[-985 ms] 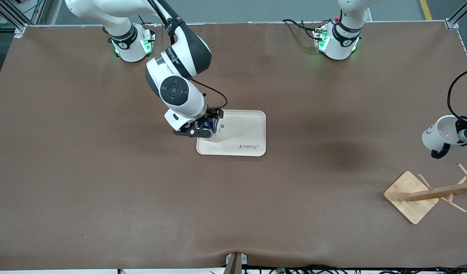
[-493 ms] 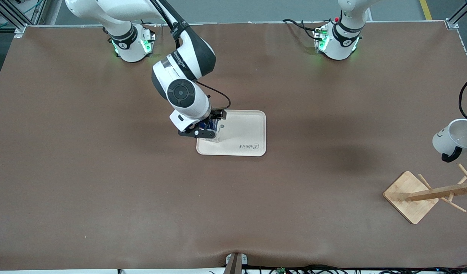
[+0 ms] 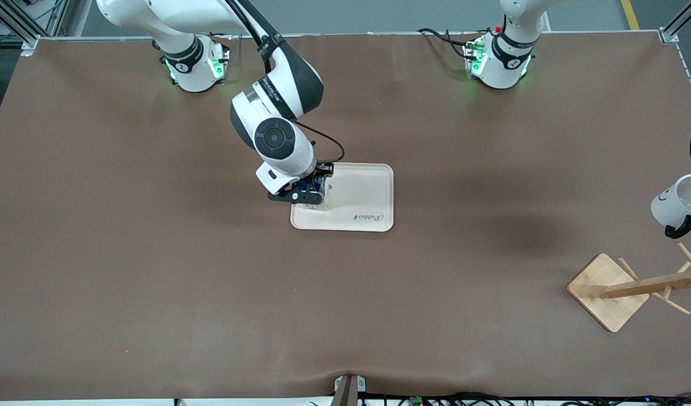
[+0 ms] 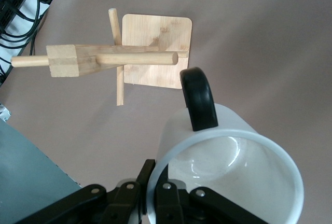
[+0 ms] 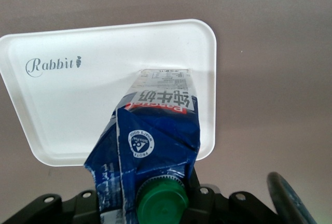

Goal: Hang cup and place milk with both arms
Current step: 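Grasp the milk carton with the right gripper while the left gripper carries the mug, then carry the carton with the right gripper while the left gripper nears the stand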

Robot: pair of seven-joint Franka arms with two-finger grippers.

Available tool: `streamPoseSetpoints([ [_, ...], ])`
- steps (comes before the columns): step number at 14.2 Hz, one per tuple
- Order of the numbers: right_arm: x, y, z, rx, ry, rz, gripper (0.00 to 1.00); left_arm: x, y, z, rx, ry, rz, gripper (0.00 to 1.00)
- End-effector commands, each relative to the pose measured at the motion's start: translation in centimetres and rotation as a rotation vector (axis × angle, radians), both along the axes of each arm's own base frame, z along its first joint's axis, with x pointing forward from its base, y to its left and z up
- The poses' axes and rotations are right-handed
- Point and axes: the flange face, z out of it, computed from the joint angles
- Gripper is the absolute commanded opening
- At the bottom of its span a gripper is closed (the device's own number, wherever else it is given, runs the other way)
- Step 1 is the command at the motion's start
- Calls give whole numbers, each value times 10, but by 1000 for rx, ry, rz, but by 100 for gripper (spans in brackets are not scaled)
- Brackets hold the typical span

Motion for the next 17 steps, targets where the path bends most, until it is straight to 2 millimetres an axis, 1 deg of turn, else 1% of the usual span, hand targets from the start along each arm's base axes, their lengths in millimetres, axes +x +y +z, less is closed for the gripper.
streamPoseSetpoints([
  [1, 7, -4, 15, 3, -26, -17, 0, 4, -1, 6, -1, -6, -4, 0],
  [3, 15, -12, 30, 5, -25, -26, 0, 4, -2, 6, -9, -8, -1, 0],
  [4, 24, -25, 41, -9, -12, -40, 0, 5, -5, 5, -11, -7, -6, 0],
  [5, 29, -34, 60, -30, -4, -36, 0, 5, -9, 6, -11, -7, -12, 0],
  [6, 37, -48, 77, -76, -15, -32, 0, 6, -10, 5, -12, -7, -13, 0],
  [7, 44, -64, 90, -120, -12, -41, 0, 6, -11, 6, -10, -8, -15, 0],
  [8, 48, -80, 110, -136, -13, -55, 0, 7, -10, 2, -12, -3, -17, 0],
  [9, 59, -105, 118, -139, -8, -94, 0, 8, -10, 0, -14, -1, -17, 0],
  [10, 67, -128, 131, -124, -18, -111, 0, 9, -10, 2, -14, -8, -16, 0],
  [13, 86, -206, 154, -78, 2, -30, 0, 14, -4, 3, -14, -21, -22, 0],
  [14, 92, -236, 158, -65, 0, -25, 0, 13, -3, 3, -14, -21, -21, 0],
  [15, 94, -263, 159, -54, 20, -10, 0, 14, -4, 4, -13, -24, -19, 0],
  [16, 96, -295, 158, -36, 25, 0, 0, 14, -4, 6, -12, -29, -16, 0],
  [17, 98, -317, 157, -20, 25, 26, 0, 15, -5, 5, -15, -28, -16, 0],
])
